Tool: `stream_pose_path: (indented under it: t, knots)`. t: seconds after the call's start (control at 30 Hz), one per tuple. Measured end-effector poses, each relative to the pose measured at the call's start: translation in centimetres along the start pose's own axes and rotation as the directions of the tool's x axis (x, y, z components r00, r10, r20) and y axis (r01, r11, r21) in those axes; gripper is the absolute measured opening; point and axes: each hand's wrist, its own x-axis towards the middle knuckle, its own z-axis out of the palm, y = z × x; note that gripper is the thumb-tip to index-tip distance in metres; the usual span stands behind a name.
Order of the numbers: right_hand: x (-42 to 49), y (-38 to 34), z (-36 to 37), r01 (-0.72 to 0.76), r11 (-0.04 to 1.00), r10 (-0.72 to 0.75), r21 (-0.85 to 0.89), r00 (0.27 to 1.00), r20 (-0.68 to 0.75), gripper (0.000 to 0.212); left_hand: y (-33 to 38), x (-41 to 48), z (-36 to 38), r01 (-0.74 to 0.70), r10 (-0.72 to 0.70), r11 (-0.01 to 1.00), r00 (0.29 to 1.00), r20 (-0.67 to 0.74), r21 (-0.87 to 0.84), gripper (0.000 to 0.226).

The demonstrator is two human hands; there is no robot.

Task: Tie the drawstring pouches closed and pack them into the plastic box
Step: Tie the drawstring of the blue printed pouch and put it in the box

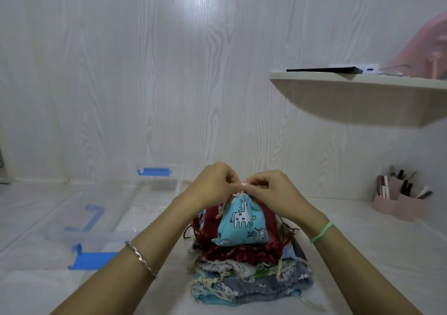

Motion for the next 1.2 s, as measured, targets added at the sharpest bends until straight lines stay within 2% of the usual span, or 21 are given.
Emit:
stream_pose_path:
  t: [0.1, 0.17, 0.2, 0.27, 0.3, 0.37, 0.43, 0.5, 0.6, 0.67, 0.77, 0.87, 1.03, 1.07, 1.13, 1.2]
  knots:
    - [0.4, 0.4, -0.2, -0.171, 0.934, 0.144, 0.313, 0.984, 0.109, 0.018, -0.2, -0.1, 0.3, -0.038, 0.038, 0.999, 0.997, -0.066, -0.004, 0.009]
    - [0.5, 0.7, -0.2, -0.323, 0.764, 0.213, 0.559, 0.943, 0.255, 0.019, -0.2, -0.1, 0.3, -0.068, 0.064, 0.997, 0.994, -0.089, -0.045, 0.009]
    - [0.6, 0.9, -0.3, -0.379, 0.645, 0.206, 0.664, 0.923, 0.326, 0.023, -0.1, -0.2, 0.3, -0.085, 0.079, 0.994, 0.992, -0.096, -0.065, 0.010]
    - [0.6, 1.9, 0.0, -0.439, 0.417, 0.123, 0.796, 0.895, 0.430, 0.044, 0.2, -0.2, 0.2, -0.105, 0.097, 0.991, 0.991, -0.096, -0.079, 0.011]
    - [0.6, 2.3, 0.1, -0.452, 0.349, 0.092, 0.821, 0.888, 0.450, 0.054, 0.2, -0.1, 0.2, -0.106, 0.098, 0.991, 0.991, -0.093, -0.083, 0.012]
    - [0.6, 2.5, 0.3, -0.441, 0.306, 0.077, 0.844, 0.895, 0.440, 0.049, 0.2, 0.0, 0.2, -0.096, 0.087, 0.990, 0.993, -0.083, -0.105, 0.013]
    - [0.4, 2.6, 0.6, -0.406, 0.363, 0.110, 0.839, 0.913, 0.394, 0.039, 0.0, 0.0, 0.2, -0.069, 0.061, 0.990, 0.996, -0.064, -0.120, 0.016]
    - [0.2, 2.2, 0.7, -0.334, 0.542, 0.167, 0.771, 0.942, 0.291, 0.039, -0.3, 0.1, 0.3, -0.035, 0.030, 0.992, 0.999, -0.040, -0.118, 0.019]
    - [-0.3, 1.1, 1.0, -0.152, 0.833, 0.203, 0.532, 0.979, -0.038, 0.023, -0.6, 0.0, 0.4, 0.035, -0.035, 0.985, 0.999, 0.002, -0.168, 0.027]
    - [-0.3, 0.7, 1.0, -0.040, 0.922, 0.127, 0.385, 0.971, -0.204, 0.016, -0.7, -0.1, 0.5, 0.085, -0.077, 0.963, 0.996, 0.041, -0.254, 0.032]
    - [-0.4, 0.6, 0.8, 0.025, 0.956, 0.046, 0.291, 0.971, -0.235, 0.004, -0.5, -0.1, 0.5, 0.137, -0.120, 0.929, 0.990, 0.071, -0.344, 0.034]
    - [-0.7, 0.3, 0.5, 0.030, 0.958, 0.036, 0.286, 0.975, -0.221, 0.007, -0.4, 0.1, 0.5, 0.172, -0.153, 0.913, 0.985, 0.081, -0.369, 0.032]
    - [-0.6, 0.7, 0.3, 0.012, 0.982, 0.025, 0.188, 0.981, -0.194, 0.003, -0.5, -0.1, 0.3, 0.100, -0.076, 0.928, 0.994, 0.080, -0.360, 0.018]
    - [-0.6, 0.9, 0.1, 0.006, 0.985, 0.025, 0.173, 0.983, -0.181, 0.004, -0.5, -0.1, 0.3, 0.060, -0.041, 0.951, 0.997, 0.066, -0.304, 0.016]
    - [-0.7, 1.5, -0.3, -0.010, 0.990, 0.035, 0.143, 0.984, -0.173, 0.004, -0.6, 0.1, -0.1, -0.044, 0.045, 0.998, 0.999, 0.017, -0.041, 0.015]
    - [-0.8, 2.0, -0.7, -0.024, 0.989, 0.049, 0.144, 0.984, -0.171, 0.005, -0.8, 0.1, -0.4, -0.092, 0.102, 0.980, 0.994, -0.047, 0.178, 0.015]
